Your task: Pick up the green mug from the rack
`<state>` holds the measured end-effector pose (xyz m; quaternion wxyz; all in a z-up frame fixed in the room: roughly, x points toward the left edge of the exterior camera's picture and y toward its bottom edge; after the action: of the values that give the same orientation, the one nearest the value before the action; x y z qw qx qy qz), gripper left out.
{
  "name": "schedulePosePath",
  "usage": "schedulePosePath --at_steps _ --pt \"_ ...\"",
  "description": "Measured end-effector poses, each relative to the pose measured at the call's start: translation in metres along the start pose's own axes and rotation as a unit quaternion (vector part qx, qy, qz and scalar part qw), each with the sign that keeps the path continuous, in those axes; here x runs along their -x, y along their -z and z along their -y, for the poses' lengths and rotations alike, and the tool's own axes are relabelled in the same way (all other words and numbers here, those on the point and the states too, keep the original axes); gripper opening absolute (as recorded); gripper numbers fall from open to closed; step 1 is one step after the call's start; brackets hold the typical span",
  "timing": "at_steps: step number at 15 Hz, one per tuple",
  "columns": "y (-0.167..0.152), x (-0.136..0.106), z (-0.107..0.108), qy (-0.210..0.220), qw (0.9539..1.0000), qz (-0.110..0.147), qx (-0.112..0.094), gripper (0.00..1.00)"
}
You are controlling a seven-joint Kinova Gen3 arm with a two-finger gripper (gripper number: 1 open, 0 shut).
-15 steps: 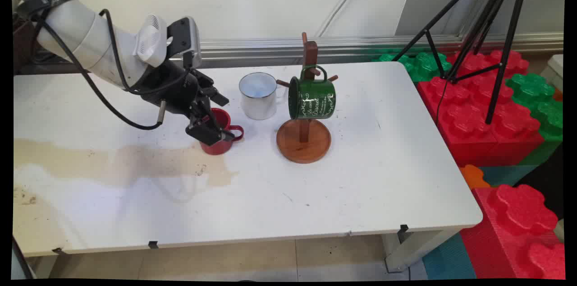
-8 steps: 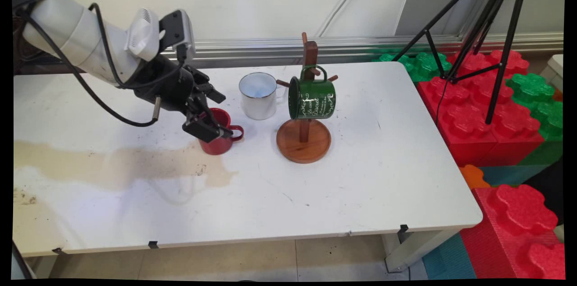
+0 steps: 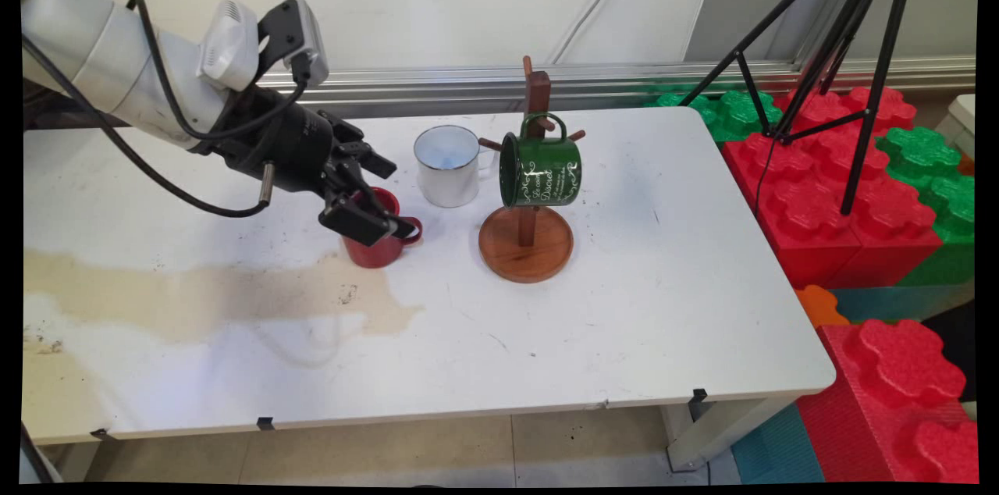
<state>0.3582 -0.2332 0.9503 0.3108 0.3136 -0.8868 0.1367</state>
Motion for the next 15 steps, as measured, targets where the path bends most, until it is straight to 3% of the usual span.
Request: schedulePosePath --at_steps 3,6,15 --pt "0.002 -0.011 -0.01 0.003 0.9995 -0.027 0.015 1.0" --pt "0.0 -0.022 -0.014 0.014 0.9987 -0.046 0.018 1.0" --pt "-0.028 -0.037 -0.024 0.087 0.9929 -0.078 0.025 1.0"
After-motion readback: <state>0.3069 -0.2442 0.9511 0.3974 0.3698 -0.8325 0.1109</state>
